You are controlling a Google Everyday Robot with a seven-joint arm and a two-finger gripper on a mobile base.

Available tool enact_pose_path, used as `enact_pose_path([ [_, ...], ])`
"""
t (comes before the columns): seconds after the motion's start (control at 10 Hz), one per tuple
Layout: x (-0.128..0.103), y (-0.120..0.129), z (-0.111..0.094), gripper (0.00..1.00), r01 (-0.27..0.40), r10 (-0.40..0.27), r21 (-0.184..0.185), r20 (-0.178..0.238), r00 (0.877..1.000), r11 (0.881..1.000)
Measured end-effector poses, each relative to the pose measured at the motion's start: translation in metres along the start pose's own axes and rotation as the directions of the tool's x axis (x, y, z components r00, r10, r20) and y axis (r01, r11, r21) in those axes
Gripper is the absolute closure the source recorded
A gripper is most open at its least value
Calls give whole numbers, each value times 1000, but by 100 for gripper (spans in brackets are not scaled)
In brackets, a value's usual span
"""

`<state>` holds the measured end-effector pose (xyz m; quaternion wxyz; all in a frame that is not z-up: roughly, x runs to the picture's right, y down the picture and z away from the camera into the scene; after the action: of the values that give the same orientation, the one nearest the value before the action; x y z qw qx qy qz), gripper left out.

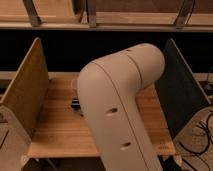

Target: Drag the pepper across the table

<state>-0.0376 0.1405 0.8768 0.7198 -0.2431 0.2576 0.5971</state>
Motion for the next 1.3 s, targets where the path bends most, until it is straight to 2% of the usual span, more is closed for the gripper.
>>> enact_pose_path([
  [0.4,-1,-12,21,20,-73,75,31,-47,996,997],
  [0.7,-4,-15,26,22,-98,100,37,-58,993,994],
  [0.8,-6,-16,28,30,-98,101,40,-54,993,994],
  [1.3,-13,-7,25,80,-70,71,33,-24,997,997],
])
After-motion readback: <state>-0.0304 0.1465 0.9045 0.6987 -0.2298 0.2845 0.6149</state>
